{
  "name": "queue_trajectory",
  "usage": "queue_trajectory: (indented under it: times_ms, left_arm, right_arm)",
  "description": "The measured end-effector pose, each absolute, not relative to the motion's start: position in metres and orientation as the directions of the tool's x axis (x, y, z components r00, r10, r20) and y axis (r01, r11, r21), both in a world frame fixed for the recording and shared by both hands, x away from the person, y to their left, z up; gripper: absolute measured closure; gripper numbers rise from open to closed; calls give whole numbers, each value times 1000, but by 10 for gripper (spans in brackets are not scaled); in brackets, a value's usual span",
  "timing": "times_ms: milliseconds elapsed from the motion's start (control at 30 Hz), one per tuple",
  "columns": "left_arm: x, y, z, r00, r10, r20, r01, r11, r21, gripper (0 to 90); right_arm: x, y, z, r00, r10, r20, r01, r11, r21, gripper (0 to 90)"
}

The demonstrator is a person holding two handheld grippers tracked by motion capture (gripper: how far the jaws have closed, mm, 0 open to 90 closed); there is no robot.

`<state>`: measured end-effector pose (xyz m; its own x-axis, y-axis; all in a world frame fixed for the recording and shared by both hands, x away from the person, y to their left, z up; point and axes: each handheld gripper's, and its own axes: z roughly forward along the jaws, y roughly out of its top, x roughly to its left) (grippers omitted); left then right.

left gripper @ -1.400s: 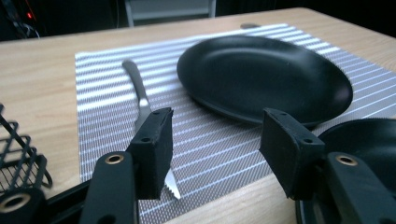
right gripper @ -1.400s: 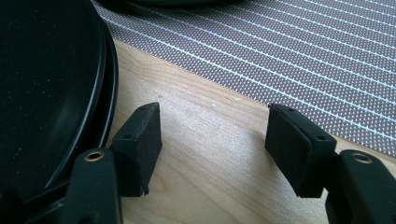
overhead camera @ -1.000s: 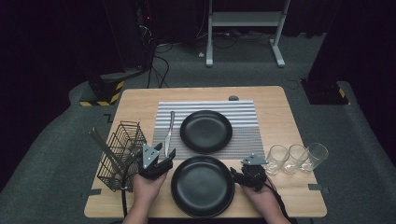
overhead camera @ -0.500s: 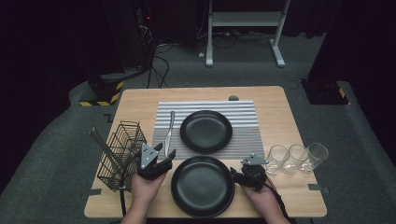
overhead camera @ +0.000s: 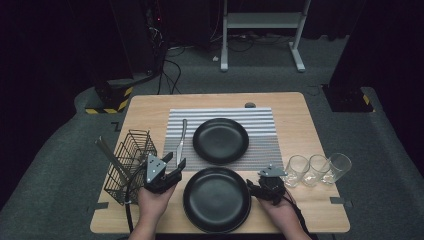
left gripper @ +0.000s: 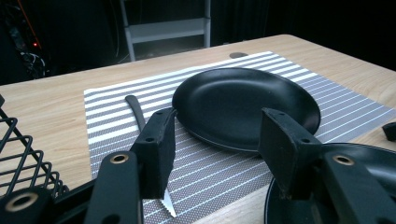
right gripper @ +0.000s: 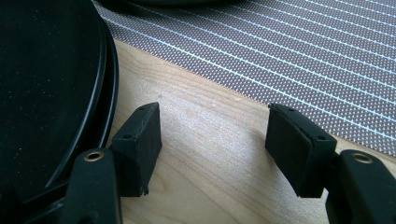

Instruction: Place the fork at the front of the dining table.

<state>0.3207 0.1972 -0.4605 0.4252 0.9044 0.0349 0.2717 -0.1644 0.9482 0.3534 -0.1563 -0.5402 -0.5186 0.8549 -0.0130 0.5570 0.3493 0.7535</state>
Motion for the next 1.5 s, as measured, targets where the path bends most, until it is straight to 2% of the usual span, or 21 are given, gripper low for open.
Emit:
queue_trajectory:
  times_ms: [767,1500]
  left_arm:
    - [309,201,-441,462,887,17,226,-136,964,468]
    - [302,211,-426,447,894,22,202,-125,971,473]
  right_arm:
    - [353,-156,-540,-519,855,-13,557,349,754,359]
    - [353,-156,-540,-519,855,-13,557,349,754,359]
